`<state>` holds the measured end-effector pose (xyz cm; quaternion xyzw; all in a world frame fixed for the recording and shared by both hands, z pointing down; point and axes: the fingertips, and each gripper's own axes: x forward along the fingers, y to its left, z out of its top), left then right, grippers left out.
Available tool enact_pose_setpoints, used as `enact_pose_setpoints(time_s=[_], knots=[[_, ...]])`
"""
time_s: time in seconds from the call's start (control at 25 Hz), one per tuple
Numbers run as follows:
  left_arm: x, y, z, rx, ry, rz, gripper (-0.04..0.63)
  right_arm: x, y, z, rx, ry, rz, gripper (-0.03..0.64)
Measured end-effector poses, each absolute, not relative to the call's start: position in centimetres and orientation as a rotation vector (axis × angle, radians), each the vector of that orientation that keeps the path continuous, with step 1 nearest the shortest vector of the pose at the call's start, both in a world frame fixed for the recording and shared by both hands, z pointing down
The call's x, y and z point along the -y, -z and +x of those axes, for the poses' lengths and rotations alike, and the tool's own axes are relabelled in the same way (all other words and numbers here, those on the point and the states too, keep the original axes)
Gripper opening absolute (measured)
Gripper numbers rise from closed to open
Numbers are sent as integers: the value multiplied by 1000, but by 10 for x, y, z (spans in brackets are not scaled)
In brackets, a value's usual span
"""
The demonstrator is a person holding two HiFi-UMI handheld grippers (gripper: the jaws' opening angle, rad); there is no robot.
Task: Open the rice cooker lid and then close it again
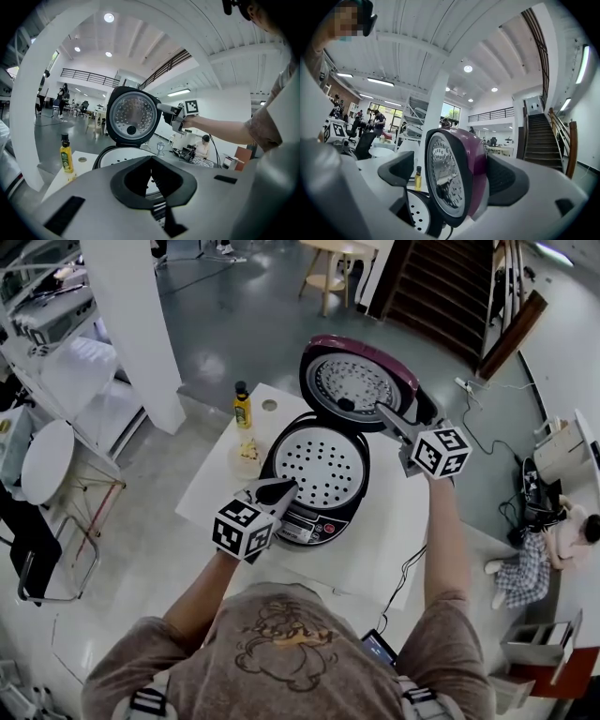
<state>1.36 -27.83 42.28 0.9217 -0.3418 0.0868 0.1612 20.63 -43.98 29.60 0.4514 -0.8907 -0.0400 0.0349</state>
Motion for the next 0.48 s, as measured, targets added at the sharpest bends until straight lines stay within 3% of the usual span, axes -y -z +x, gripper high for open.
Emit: enact_pose_setpoints(time_s=[0.48], knots=[[271, -427, 15, 953, -244, 2618, 21, 436, -298, 205, 2695, 151, 1406, 454]])
